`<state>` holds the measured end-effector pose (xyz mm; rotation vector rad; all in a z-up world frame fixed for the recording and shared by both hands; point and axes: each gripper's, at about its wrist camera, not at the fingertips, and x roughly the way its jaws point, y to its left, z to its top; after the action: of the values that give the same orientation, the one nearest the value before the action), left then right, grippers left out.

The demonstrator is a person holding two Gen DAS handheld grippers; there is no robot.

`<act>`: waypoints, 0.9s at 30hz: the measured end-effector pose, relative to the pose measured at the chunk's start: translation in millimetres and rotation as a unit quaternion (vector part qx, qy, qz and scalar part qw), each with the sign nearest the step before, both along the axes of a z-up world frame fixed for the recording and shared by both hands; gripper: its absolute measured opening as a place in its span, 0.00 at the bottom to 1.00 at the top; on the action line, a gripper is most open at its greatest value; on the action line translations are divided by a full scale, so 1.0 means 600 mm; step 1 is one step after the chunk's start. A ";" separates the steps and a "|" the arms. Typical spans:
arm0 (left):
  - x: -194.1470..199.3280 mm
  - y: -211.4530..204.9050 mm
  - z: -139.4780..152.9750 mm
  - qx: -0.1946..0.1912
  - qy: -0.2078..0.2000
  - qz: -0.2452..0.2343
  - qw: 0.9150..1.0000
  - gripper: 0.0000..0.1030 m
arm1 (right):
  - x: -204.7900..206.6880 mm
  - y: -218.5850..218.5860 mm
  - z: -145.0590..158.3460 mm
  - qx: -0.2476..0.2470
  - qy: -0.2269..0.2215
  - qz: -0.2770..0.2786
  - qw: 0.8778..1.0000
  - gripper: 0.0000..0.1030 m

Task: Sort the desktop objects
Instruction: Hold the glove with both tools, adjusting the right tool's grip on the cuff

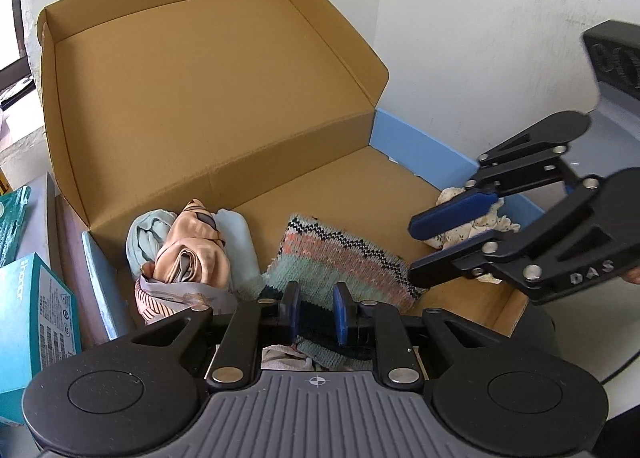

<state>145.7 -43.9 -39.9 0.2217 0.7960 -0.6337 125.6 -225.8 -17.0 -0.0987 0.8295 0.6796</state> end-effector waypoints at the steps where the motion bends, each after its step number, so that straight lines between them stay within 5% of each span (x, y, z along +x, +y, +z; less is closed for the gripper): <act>1: -0.001 -0.001 0.000 0.002 -0.001 0.000 1.000 0.20 | 0.007 -0.003 -0.007 0.007 0.008 -0.002 1.000 0.40; 5: -0.005 -0.006 0.001 0.010 -0.004 -0.001 1.000 0.20 | 0.032 -0.003 -0.032 0.019 0.034 -0.003 0.999 0.48; 14: -0.016 -0.004 0.006 0.018 -0.006 -0.002 1.000 0.20 | 0.061 0.007 -0.049 0.061 0.071 0.015 0.995 0.47; 18: -0.024 -0.001 0.009 0.017 -0.011 -0.003 1.000 0.20 | 0.068 0.009 -0.045 0.078 0.078 0.015 0.994 0.18; 27: -0.058 0.026 0.039 -0.001 -0.028 0.000 1.000 0.26 | 0.042 0.017 0.002 0.065 0.040 0.013 0.997 0.13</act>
<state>110.7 -28.6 -16.4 0.2372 0.7413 -0.6255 151.0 -215.5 -15.8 0.0358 0.8602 0.7639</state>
